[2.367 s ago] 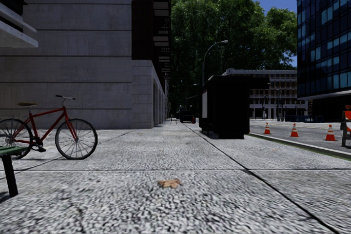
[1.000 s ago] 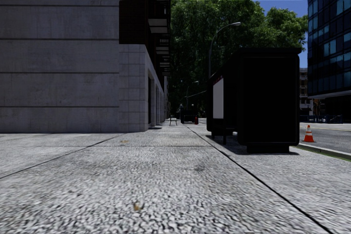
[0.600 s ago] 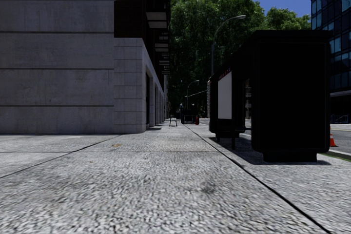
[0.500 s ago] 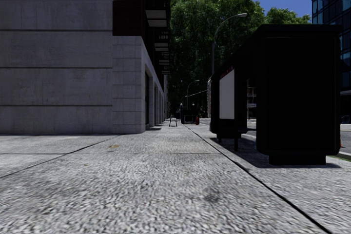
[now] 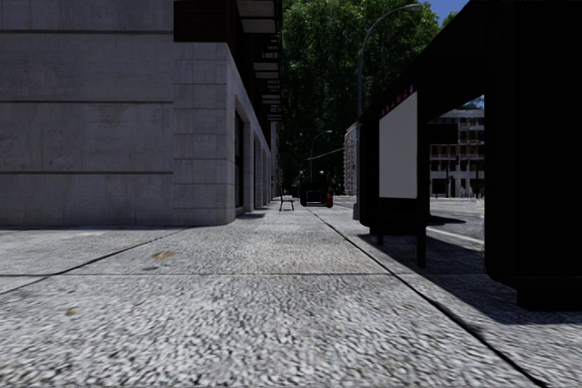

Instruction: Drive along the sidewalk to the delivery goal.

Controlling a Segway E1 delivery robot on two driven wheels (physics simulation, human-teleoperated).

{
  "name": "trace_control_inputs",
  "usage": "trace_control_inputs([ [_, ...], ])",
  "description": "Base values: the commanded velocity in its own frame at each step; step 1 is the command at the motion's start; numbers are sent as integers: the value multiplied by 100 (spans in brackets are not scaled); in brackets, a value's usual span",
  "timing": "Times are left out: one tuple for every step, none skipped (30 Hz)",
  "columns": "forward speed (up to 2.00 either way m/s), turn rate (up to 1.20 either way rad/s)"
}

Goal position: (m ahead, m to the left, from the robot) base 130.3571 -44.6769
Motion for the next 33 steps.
trace_control_inputs([
  [200,0],
  [200,0],
  [200,0],
  [200,0],
  [200,0],
  [200,0],
  [200,0],
  [200,0],
  [200,0],
  [200,0],
  [200,0],
  [200,0],
  [200,0],
  [200,0],
  [200,0],
  [200,0],
  [200,0],
  [200,0],
  [200,0],
  [200,0],
  [200,0],
  [200,0],
  [200,0],
  [200,0],
  [200,0],
  [200,0],
  [200,0],
  [200,0],
  [200,0],
  [200,0],
  [200,0],
  [200,0],
  [200,0],
])
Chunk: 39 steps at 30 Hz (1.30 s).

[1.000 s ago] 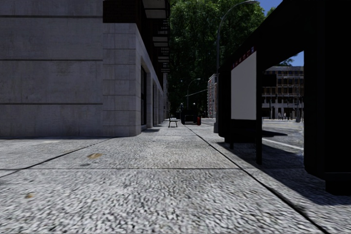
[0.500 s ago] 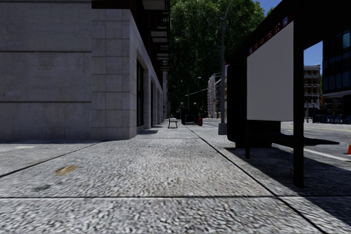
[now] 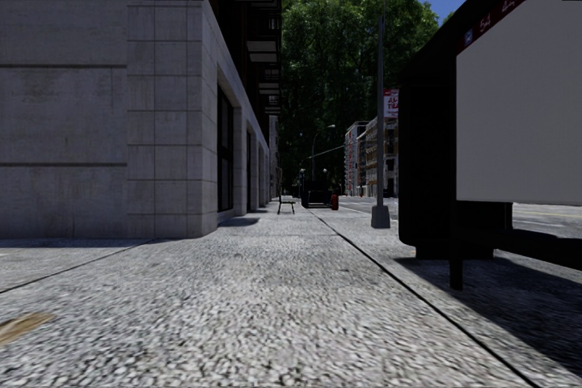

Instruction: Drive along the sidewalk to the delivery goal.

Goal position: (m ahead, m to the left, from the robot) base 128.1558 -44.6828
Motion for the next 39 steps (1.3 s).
trace_control_inputs([
  [200,0],
  [200,0],
  [200,0],
  [200,0],
  [200,0],
  [200,0],
  [200,0],
  [200,0],
  [200,0],
  [200,0],
  [200,0],
  [200,0],
  [200,0],
  [200,0],
  [200,0],
  [200,0],
  [200,0],
  [200,0],
  [200,0],
  [200,0],
  [200,0],
  [200,0],
  [200,0],
  [200,0],
  [200,0],
  [200,0],
  [200,0],
  [200,0],
  [200,0],
  [200,0],
  [200,0],
  [200,0],
  [200,0],
  [200,0],
  [200,-1],
  [200,-10],
  [200,-19],
  [200,-29],
  [200,-37],
])
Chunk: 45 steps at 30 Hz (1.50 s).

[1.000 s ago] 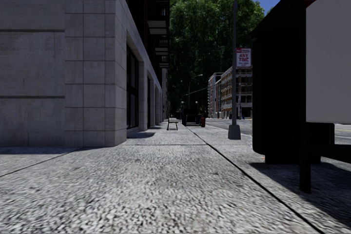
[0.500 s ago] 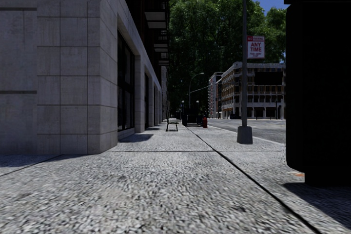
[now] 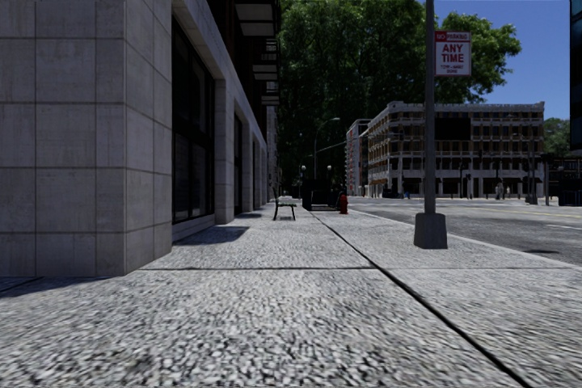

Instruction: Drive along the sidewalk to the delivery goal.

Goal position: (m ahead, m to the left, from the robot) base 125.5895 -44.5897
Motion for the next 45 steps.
trace_control_inputs([
  [200,-43],
  [200,-45],
  [200,-45],
  [200,-46],
  [200,-46],
  [200,-46],
  [200,-46],
  [200,-46],
  [200,-46],
  [200,-46],
  [200,-29],
  [200,-5],
  [200,-5],
  [200,0],
  [200,0],
  [200,0],
  [200,0],
  [200,0],
  [200,0],
  [200,0],
  [200,0],
  [200,0],
  [200,0],
  [200,0],
  [200,0],
  [200,0],
  [200,0],
  [200,0],
  [200,0],
  [200,0],
  [200,0],
  [200,0],
  [200,0],
  [200,0],
  [200,0],
  [200,0],
  [200,0],
  [200,0],
  [200,0],
  [200,0],
  [200,0],
  [200,0],
  [200,0],
  [200,0],
  [200,0],
])
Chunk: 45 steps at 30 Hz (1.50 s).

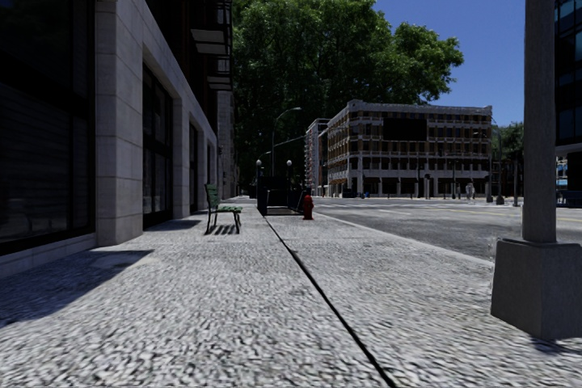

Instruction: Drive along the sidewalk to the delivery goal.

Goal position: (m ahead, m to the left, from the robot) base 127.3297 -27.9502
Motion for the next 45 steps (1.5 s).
trace_control_inputs([
  [200,0],
  [200,0],
  [200,0],
  [200,0],
  [200,0],
  [200,0],
  [200,0],
  [200,0],
  [200,0],
  [200,0],
  [200,0],
  [200,0],
  [200,0],
  [200,0],
  [200,0],
  [200,0],
  [200,0],
  [200,0],
  [200,0],
  [200,0],
  [200,0],
  [200,0],
  [200,0],
  [200,0],
  [200,0],
  [200,0],
  [200,0],
  [200,0],
  [200,0],
  [200,0],
  [200,0],
  [200,0],
  [200,0],
  [200,0],
  [200,0],
  [200,0],
  [200,0],
  [200,0],
  [200,0],
  [200,0],
  [200,0],
  [200,0],
  [200,0],
  [200,0],
  [200,0],
])
